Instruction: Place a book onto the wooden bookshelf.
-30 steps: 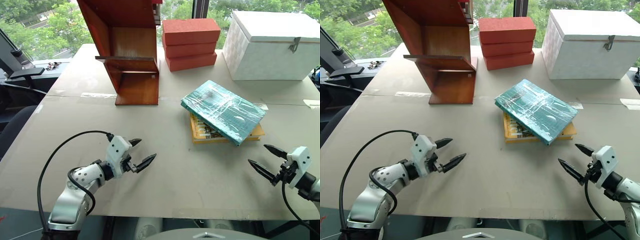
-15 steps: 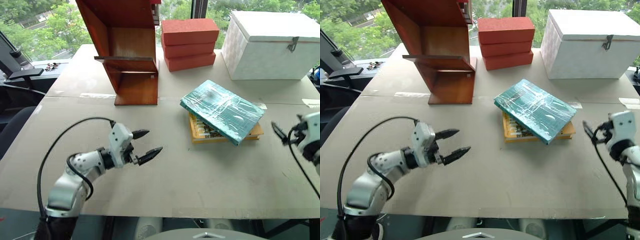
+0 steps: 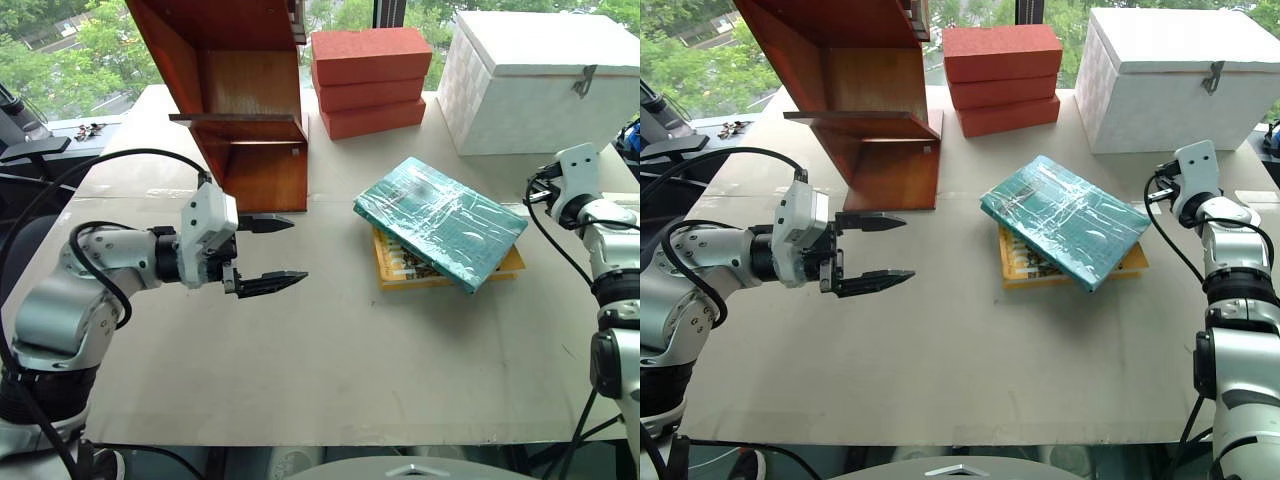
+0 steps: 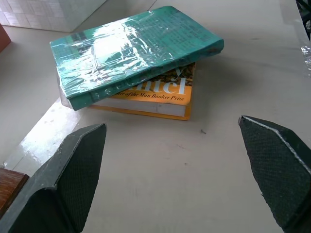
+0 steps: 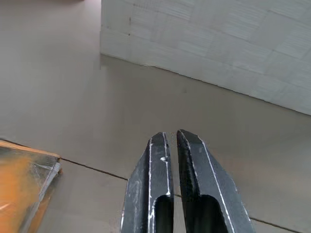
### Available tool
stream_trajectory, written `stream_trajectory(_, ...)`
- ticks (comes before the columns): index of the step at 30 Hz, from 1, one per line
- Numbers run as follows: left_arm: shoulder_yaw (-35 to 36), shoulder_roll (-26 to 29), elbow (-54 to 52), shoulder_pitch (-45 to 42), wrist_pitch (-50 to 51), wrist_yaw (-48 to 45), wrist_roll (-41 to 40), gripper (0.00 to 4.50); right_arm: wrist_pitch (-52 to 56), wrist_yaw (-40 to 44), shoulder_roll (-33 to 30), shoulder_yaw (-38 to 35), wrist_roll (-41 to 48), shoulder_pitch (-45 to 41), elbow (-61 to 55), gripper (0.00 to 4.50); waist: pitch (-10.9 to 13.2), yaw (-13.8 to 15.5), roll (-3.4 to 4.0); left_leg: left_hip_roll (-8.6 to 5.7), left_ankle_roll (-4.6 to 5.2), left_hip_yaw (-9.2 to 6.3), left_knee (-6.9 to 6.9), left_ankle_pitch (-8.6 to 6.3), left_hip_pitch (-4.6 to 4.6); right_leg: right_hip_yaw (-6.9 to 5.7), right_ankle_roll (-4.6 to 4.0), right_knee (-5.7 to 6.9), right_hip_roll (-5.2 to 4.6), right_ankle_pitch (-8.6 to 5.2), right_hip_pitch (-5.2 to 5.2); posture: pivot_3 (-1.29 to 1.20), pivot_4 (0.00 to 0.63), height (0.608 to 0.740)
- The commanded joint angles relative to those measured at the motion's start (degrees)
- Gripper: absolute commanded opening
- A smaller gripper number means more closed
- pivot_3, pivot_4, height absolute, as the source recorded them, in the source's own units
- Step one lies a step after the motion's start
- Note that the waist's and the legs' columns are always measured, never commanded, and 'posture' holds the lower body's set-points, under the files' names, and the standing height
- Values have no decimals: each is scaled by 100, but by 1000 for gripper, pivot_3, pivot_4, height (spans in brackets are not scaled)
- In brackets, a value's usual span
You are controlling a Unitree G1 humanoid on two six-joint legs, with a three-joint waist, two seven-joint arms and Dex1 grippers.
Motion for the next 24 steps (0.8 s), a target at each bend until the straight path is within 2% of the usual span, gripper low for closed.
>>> stream_trajectory(1,274,110,-132,62,-23,-61,-117,4500,-227,691,-143,221,-149,-299,308,47,0,1,0,0,0,0,1,0,1,0,0,1,0,0,0,0,150,740)
stream_trajectory(3,314,111,-146,101,-32,-62,-106,4500,-158,949,-161,298,-172,-399,445,47,1,3,1,0,0,0,3,0,1,0,0,4,0,0,1,0,150,740)
stream_trajectory(8,335,77,-191,247,-125,-48,-11,4500,290,2228,-249,514,-14,-205,34,47,1,1,2,0,0,2,8,0,6,4,1,6,0,1,5,0,150,740)
stream_trajectory(11,341,80,-196,299,-129,-57,-25,4500,957,3076,-330,544,366,219,-949,47,2,10,2,0,0,1,10,0,8,3,1,11,0,1,6,0,150,740)
stream_trajectory(14,314,77,-129,289,-165,-80,3,4500,1778,3589,-446,531,848,877,-2349,47,2,23,2,1,0,-2,10,0,7,0,1,12,0,1,6,0,150,740)
stream_trajectory(21,164,3,68,247,-289,-155,103,4500,2735,3394,-440,324,1482,1633,-4037,47,4,13,4,1,0,2,19,0,10,2,1,16,0,1,6,0,150,740)
stream_trajectory(24,174,-310,165,117,102,278,-140,4500,2729,3016,-474,176,1465,1839,-4318,47,3,38,4,1,0,1,23,0,11,2,-5,21,0,-3,7,0,150,740)
